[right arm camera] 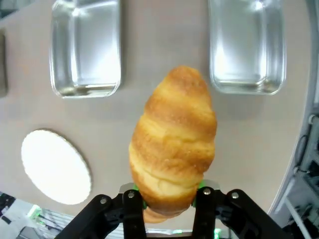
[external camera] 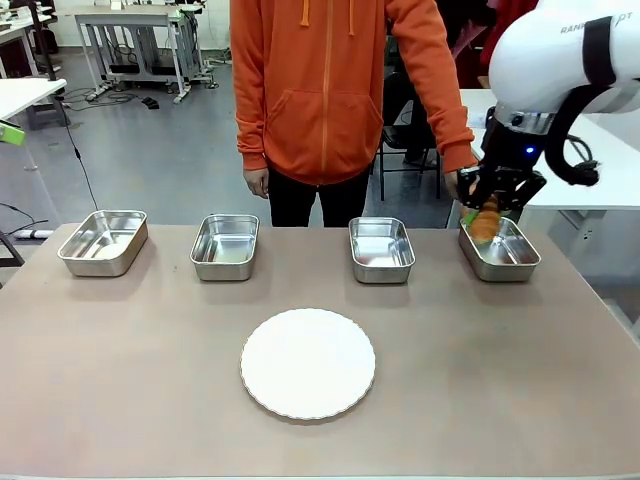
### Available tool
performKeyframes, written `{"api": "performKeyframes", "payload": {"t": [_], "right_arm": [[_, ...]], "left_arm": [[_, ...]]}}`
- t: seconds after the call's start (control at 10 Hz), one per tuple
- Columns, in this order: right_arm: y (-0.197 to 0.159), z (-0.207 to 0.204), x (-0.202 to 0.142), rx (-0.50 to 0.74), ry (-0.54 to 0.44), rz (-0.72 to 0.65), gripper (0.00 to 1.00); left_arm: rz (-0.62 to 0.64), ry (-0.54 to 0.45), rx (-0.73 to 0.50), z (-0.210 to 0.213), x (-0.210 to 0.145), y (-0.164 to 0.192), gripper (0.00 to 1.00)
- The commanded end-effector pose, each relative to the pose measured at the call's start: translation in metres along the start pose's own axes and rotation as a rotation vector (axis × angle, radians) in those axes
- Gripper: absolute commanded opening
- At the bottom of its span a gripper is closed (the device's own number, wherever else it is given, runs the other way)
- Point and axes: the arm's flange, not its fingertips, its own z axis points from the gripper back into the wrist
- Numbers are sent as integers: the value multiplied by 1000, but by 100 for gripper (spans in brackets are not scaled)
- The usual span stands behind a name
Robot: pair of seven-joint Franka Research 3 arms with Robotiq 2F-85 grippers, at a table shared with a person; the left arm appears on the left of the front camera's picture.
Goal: Place the bread in the container.
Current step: Place the Butter Roll into the Airtight Container indicated by the human.
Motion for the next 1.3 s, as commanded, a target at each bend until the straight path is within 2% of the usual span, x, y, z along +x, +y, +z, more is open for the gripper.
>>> {"api": "performKeyframes", "payload": {"t": [0.0,0.5,0.8,0.9,1.0,1.2], "right_arm": [[-35,-12,31,-33,-12,135,40],[-73,-85,84,-3,-51,356,40],[-80,-106,107,-17,-61,363,40],[-83,-111,104,-28,-72,388,40],[-87,-116,106,-36,-84,416,97],[-95,-115,104,-27,-82,407,100]], "left_arm": [[-17,-10,-3,0,1,-1,100],[-17,-10,-3,0,1,-1,100],[-17,-10,-3,0,1,-1,100],[-17,-10,-3,0,1,-1,100],[-17,-10,-3,0,1,-1,100],[-17,-10,-3,0,1,-1,100]]}}
